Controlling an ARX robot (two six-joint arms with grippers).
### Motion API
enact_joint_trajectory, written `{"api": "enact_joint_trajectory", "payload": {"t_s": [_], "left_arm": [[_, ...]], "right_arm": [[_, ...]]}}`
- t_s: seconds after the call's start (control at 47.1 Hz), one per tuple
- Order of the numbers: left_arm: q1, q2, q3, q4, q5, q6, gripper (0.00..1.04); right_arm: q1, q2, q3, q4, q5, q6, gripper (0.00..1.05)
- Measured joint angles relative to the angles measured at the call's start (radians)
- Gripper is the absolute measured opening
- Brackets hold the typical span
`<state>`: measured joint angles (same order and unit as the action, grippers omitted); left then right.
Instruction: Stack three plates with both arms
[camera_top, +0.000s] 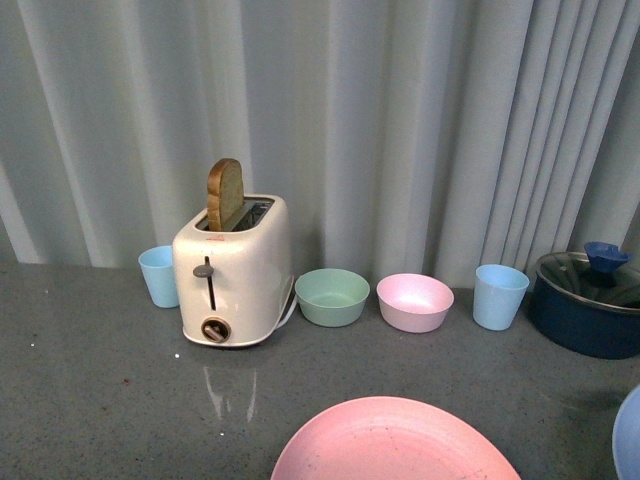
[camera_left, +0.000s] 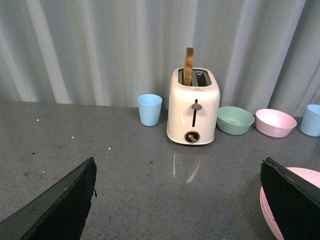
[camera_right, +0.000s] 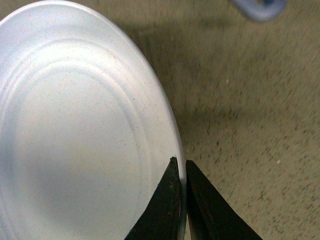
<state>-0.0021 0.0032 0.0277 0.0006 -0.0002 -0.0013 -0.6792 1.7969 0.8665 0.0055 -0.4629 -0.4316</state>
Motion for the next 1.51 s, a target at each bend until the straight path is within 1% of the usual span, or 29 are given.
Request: {"api": "enact_joint_trajectory", "payload": {"t_s": [0.127, 0.34, 0.403, 0.446, 0.595, 0.637, 0.722, 0.807, 0.913, 1.508], "left_arm": [[0.000, 0.000, 0.000, 0.000, 0.000, 0.000, 0.98], [0.000, 0.000, 0.000, 0.000, 0.000, 0.000, 0.98], [0.000, 0.000, 0.000, 0.000, 0.000, 0.000, 0.98], [0.000, 0.000, 0.000, 0.000, 0.000, 0.000, 0.98], [0.000, 0.000, 0.000, 0.000, 0.000, 0.000, 0.98], [0.000, 0.000, 0.000, 0.000, 0.000, 0.000, 0.98], [0.000, 0.000, 0.000, 0.000, 0.000, 0.000, 0.98], [0.000, 0.000, 0.000, 0.000, 0.000, 0.000, 0.98], [0.000, 0.000, 0.000, 0.000, 0.000, 0.000, 0.98], [0.000, 0.000, 0.000, 0.000, 0.000, 0.000, 0.98]], "right_arm": [[0.036, -0.076, 0.031, 0.012, -0.030, 0.068, 0.03], [0.193, -0.159, 0.016, 0.087, -0.055, 0.231, 0.03], [0.258, -0.176, -0.006, 0.121, -0.055, 0.283, 0.03], [0.317, -0.190, -0.031, 0.149, -0.053, 0.315, 0.03], [0.570, -0.212, -0.140, 0.252, -0.026, 0.416, 0.03], [0.618, -0.211, -0.161, 0.271, -0.019, 0.427, 0.03], [0.683, -0.200, -0.189, 0.310, -0.018, 0.451, 0.03], [0.720, -0.178, -0.203, 0.337, -0.016, 0.473, 0.03], [0.733, -0.146, -0.211, 0.352, -0.011, 0.494, 0.03], [0.697, 0.000, -0.209, 0.401, -0.028, 0.583, 0.03]]}}
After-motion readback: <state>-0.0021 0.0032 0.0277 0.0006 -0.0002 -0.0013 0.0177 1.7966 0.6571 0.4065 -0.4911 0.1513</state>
